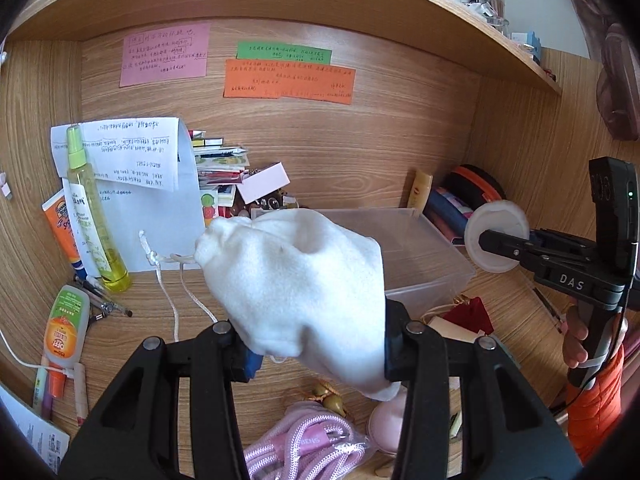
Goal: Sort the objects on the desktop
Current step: 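Carry the white cloth bag with the left tool while the right tool carries the frosted jar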
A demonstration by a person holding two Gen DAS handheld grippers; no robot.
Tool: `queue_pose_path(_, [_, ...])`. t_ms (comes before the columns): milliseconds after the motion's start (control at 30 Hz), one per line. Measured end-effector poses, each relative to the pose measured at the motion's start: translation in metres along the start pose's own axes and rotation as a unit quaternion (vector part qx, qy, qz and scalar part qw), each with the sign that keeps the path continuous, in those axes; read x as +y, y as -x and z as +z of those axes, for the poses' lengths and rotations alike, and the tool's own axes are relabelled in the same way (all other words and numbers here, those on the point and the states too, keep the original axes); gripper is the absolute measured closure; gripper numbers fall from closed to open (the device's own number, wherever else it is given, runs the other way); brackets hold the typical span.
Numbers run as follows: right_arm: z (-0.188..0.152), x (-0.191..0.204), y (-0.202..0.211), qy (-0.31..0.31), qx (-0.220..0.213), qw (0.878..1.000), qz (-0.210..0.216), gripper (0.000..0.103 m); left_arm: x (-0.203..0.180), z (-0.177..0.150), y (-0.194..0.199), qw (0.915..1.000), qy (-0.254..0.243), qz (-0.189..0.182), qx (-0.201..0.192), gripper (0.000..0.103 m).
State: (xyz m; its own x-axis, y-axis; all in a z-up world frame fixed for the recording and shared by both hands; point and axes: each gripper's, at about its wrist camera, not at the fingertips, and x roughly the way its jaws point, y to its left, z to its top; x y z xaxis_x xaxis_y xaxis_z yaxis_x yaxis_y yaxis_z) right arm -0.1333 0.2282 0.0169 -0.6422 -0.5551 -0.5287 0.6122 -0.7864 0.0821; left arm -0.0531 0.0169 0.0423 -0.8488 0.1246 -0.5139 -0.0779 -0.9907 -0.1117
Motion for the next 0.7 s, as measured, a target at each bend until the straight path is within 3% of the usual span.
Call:
queue_pose_path(367, [0.037,-0.011,-0.047,-0.003,0.024,1.0,0.005,0.076,0.011,0.033,-0.037,0.9998,-0.005,0.016,0.007,0.06])
queue_pose_path(700, [0.039,-0.022,-0.095,-0.012,0.068,0.998,0.015,0.076,0.016,0.041,-0.105,0.9981,-0.003,0.01,0.061,0.06])
